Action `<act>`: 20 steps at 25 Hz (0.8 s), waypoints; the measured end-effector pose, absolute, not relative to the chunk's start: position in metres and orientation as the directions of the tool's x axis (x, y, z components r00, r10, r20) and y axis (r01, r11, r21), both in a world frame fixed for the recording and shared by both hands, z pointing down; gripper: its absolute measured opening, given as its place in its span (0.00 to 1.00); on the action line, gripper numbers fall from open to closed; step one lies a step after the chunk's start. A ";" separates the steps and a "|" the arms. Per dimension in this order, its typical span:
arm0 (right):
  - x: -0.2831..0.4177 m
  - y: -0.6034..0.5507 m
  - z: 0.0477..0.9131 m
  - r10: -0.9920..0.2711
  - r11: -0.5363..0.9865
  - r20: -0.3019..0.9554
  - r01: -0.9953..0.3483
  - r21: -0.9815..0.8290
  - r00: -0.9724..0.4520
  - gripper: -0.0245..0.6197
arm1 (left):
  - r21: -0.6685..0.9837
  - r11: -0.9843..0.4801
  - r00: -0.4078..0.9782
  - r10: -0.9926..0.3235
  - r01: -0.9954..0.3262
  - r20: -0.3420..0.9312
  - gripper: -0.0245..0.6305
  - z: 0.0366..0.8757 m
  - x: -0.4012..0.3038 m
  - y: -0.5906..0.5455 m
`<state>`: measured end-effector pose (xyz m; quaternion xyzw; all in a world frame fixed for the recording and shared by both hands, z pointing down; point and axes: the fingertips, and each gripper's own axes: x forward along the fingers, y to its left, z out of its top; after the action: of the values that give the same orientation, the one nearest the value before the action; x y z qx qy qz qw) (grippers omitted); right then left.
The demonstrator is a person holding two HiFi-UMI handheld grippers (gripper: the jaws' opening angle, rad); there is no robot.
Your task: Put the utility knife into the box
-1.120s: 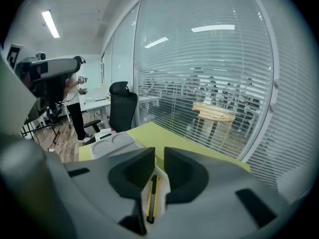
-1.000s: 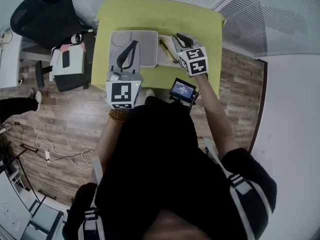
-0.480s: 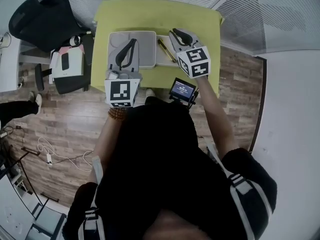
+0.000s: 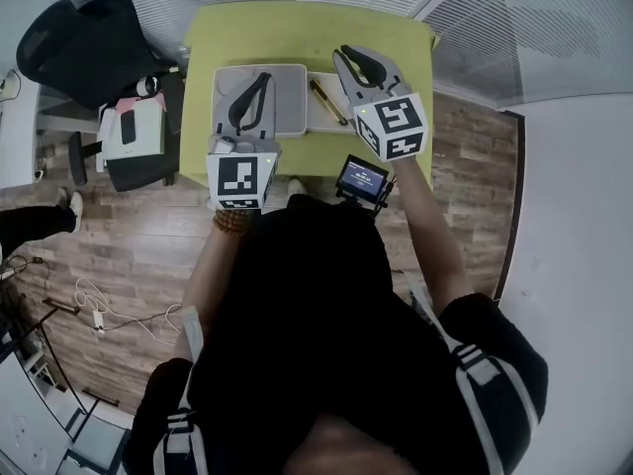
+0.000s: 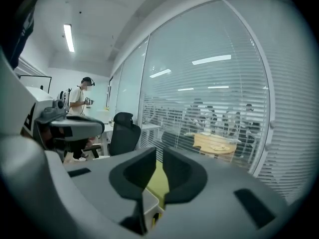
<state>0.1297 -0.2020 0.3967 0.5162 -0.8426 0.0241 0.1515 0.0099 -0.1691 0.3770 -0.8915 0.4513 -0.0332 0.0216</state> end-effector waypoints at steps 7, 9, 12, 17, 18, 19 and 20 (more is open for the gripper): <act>0.124 -0.190 0.354 -0.900 0.431 0.154 -0.884 0.183 -0.407 0.09 | -0.077 -0.603 0.603 -0.798 -0.794 0.023 0.07 0.371 0.010 -0.171; 0.123 -0.185 0.346 -0.907 0.420 0.121 -0.884 0.206 -0.403 0.09 | -0.079 -0.609 0.609 -0.793 -0.789 0.022 0.07 0.370 0.012 -0.171; 0.124 -0.180 0.338 -0.915 0.404 0.091 -0.884 0.235 -0.394 0.09 | -0.080 -0.617 0.617 -0.786 -0.783 0.024 0.07 0.370 0.015 -0.171; 0.143 -0.167 0.328 -0.939 0.340 0.041 -0.908 0.244 -0.341 0.07 | -0.087 -0.633 0.633 -0.774 -0.770 0.022 0.07 0.370 0.028 -0.165; 0.148 -0.166 0.326 -0.945 0.322 0.030 -0.915 0.244 -0.325 0.07 | -0.086 -0.635 0.636 -0.771 -0.767 0.023 0.07 0.370 0.030 -0.165; 0.152 -0.165 0.324 -0.950 0.306 0.021 -0.921 0.243 -0.310 0.07 | -0.086 -0.638 0.638 -0.770 -0.766 0.023 0.07 0.370 0.031 -0.166; 0.155 -0.165 0.322 -0.954 0.292 0.013 -0.926 0.240 -0.298 0.07 | -0.085 -0.639 0.640 -0.768 -0.764 0.023 0.07 0.370 0.031 -0.167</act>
<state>0.1549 -0.1652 0.3222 0.5874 -0.8002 -0.0936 0.0766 0.0312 -0.1666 0.3699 -0.9049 0.4233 -0.0284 0.0338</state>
